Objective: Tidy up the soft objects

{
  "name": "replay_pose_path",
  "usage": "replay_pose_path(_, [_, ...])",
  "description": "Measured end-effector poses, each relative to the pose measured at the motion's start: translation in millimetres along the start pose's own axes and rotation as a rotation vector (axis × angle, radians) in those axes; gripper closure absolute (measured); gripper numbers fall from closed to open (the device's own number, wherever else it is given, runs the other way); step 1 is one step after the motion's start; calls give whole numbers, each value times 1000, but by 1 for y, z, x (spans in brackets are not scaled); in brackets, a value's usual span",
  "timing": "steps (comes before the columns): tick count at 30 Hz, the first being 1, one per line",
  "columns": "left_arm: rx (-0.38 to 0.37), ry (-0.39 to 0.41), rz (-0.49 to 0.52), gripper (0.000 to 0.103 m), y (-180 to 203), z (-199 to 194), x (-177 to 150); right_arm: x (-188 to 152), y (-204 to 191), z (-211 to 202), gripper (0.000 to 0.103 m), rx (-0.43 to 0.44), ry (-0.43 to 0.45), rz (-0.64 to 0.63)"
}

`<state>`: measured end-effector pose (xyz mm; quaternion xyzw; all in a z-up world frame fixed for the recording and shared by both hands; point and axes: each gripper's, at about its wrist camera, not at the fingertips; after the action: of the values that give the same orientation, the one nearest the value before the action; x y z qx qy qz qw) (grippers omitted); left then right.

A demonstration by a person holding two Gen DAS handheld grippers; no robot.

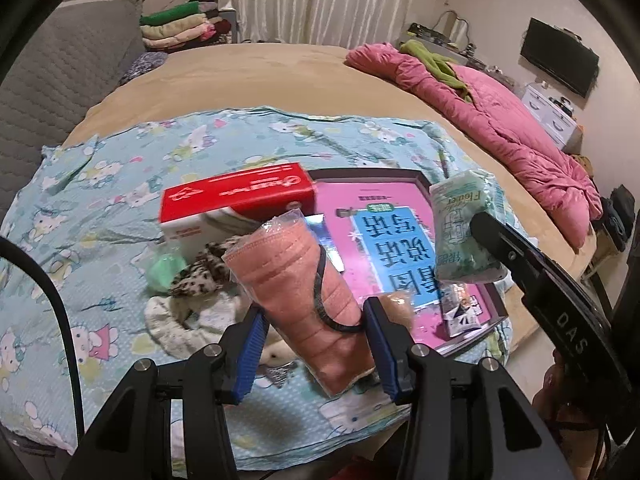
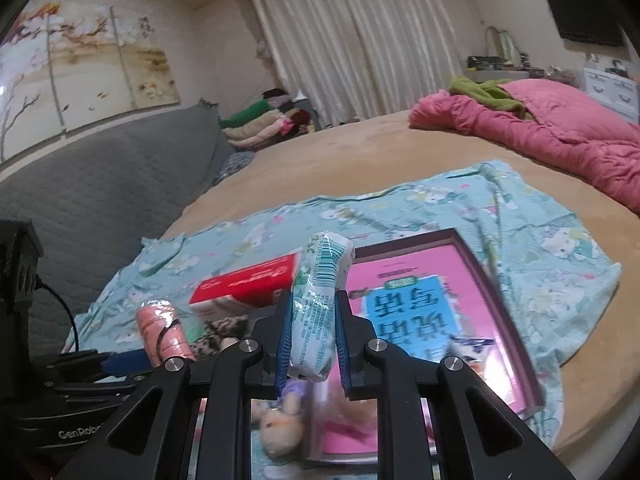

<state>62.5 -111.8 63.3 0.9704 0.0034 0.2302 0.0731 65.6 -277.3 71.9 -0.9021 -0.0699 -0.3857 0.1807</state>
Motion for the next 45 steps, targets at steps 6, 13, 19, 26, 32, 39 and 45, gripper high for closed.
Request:
replay_pose_path(6, [-16,-22,42,54,21,14,6,2,40,-3,84,-38,5,89])
replay_pose_path(13, [-36,-62,81,54,41,37,11,-2,78,-1,84,-75,-15,175])
replay_pose_path(19, [-73,-104,138,54,64,54,8,-8,93,3,84,-72,-48,224])
replay_pose_path(26, [-99,-166,201,54,91,75,-1,-10,109,2,84,-78,-46,270])
replay_pose_path(32, [-107,-192,244,54,108,89,-6,-13,117,4,84,-75,-52,289])
replay_pose_path(39, [-121,-221,262,54,123,106,-2,-15,127,6,84,-105,-60,305])
replay_pose_path(45, [-112,-239,282,54,131,123,1,-17,133,12,83,-169,-102,279])
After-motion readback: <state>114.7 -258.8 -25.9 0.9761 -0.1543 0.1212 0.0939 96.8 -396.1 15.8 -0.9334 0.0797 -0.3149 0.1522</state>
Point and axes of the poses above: each gripper's, at about its wrist camera, not at the fingertips, and z roughly the way its jaws point, y to its right, x to its top, and after that the axes turned 10 degrees about -y, right-handed
